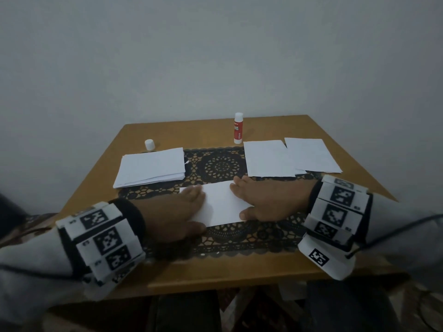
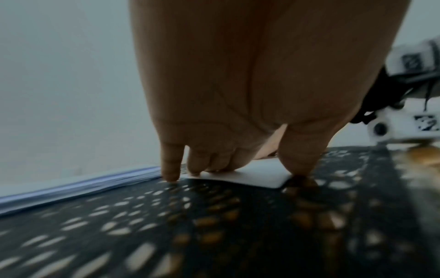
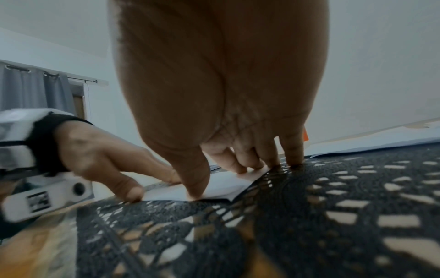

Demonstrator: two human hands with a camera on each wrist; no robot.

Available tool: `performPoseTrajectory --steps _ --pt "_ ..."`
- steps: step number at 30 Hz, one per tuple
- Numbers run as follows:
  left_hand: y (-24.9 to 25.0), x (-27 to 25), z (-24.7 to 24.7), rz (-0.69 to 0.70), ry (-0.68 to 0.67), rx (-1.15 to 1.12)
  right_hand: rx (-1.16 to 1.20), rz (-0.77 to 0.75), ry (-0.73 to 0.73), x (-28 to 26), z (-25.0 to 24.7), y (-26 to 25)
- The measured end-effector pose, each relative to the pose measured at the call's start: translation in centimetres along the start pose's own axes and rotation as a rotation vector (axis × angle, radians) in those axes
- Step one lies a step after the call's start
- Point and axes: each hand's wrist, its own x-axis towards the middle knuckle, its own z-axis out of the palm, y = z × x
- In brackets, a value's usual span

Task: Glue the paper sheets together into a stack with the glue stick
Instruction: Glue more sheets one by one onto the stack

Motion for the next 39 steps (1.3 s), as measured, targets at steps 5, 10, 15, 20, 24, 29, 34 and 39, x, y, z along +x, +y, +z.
performPoseTrajectory --steps 5,10,15,20,24,29,34,39 --pt "-0.7 0.3 0.5 -0.034 -0.004 0.035 -0.032 -0.018 0.088 0.3 0.7 -2.4" --pt "-0.6 0.6 0.5 -0.048 0.012 0.039 -0.052 -0.074 0.054 1.6 -0.2 -3.2" --pt "-0.9 0.3 0.2 -0.039 0.121 0.032 -0.030 0.001 0.024 2.0 0.0 -3.0" --pt "-0.5 0.7 -0.3 -0.034 0.207 0.004 -0.002 0.074 0.034 0.3 1.1 -3.1" --pt "-0.5 1.0 0.0 -0.040 0.269 -0.034 0.041 0.174 0.064 0.2 1.5 -1.7" --pt "-1.0 1.8 -0.2 -0.099 0.345 -0.091 0.063 0.200 0.096 0.1 2.1 -2.0" --pt "-1.6 2.7 -0.9 -0.135 0.384 -0.171 0.027 0.158 0.223 -0.3 1.6 -1.5" --pt "-2.6 3.1 -1.4 -0.182 0.378 -0.268 0.059 0.140 0.273 -0.1 0.9 -0.6"
